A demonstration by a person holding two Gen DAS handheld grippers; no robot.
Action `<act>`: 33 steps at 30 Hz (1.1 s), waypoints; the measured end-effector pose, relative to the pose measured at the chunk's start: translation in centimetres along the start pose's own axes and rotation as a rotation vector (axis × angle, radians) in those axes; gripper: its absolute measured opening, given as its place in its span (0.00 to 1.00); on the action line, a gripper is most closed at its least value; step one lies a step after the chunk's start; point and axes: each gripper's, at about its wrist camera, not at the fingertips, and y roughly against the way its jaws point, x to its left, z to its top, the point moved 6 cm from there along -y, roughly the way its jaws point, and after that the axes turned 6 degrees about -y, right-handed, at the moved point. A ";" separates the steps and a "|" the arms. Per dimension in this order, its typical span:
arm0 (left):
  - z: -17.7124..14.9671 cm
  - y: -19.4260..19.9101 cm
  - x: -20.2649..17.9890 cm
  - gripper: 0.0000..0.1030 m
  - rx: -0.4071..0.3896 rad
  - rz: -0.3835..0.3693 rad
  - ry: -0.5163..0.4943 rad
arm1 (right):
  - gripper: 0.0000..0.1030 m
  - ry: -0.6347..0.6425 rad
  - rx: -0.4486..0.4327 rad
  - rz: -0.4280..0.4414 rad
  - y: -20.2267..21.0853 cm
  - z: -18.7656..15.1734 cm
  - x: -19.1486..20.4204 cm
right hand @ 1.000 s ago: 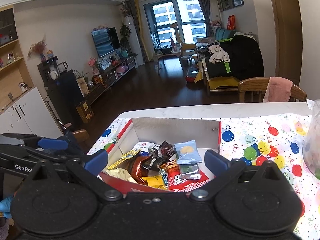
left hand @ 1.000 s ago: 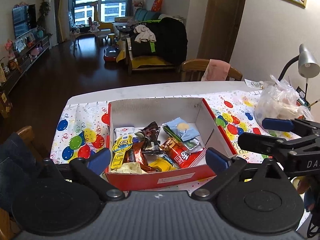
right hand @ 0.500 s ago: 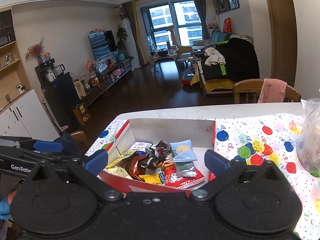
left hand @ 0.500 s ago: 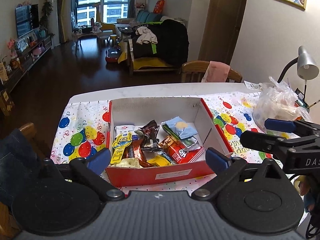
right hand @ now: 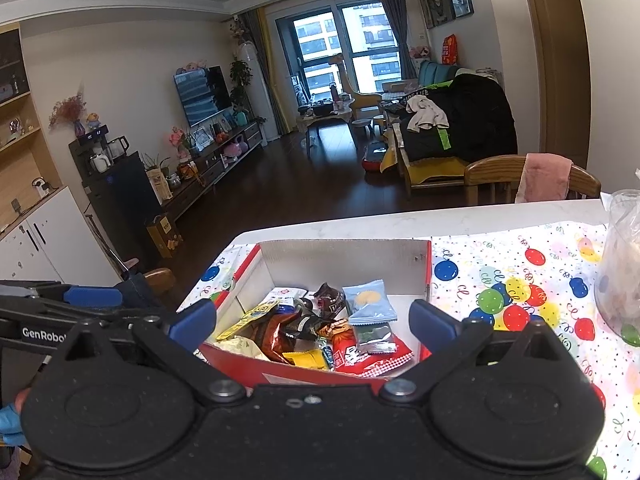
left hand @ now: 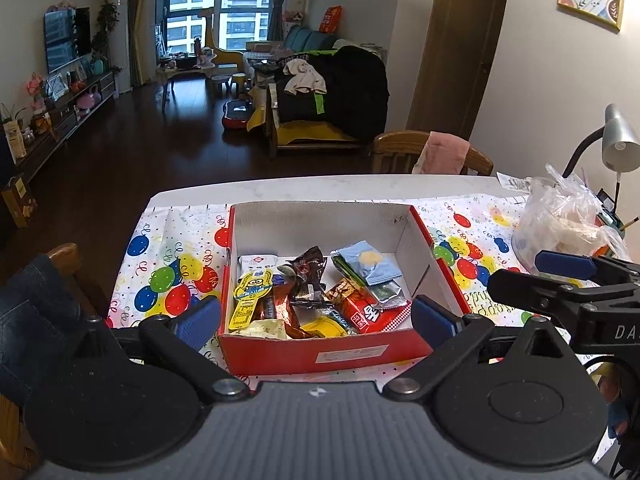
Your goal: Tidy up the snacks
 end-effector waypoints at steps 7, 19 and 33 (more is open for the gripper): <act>0.1 0.2 0.0 0.99 -0.006 -0.004 0.006 | 1.00 -0.011 -0.008 -0.012 0.2 0.1 0.3; 0.9 0.9 -0.6 0.99 -0.037 -0.021 0.004 | 1.00 -0.017 -0.014 -0.013 -0.1 0.4 0.3; 1.0 0.7 -0.8 0.99 -0.043 -0.028 -0.006 | 1.00 -0.019 -0.011 -0.018 -0.2 0.4 0.2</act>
